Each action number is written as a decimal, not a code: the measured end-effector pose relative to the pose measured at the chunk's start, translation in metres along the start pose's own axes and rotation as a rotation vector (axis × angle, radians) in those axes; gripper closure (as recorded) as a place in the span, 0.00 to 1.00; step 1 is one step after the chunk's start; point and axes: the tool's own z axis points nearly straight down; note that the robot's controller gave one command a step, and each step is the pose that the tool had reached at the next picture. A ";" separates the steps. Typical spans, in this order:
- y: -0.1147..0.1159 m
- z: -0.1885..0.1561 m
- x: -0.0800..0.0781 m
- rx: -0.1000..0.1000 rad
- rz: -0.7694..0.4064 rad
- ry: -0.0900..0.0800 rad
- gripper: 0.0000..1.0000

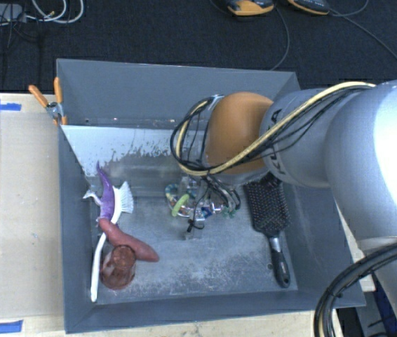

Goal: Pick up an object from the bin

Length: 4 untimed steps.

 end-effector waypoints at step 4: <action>-0.003 -0.019 0.006 0.000 0.171 0.011 1.00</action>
Offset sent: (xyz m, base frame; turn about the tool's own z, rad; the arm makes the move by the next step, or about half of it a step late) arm 0.0000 0.0000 0.0000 0.0000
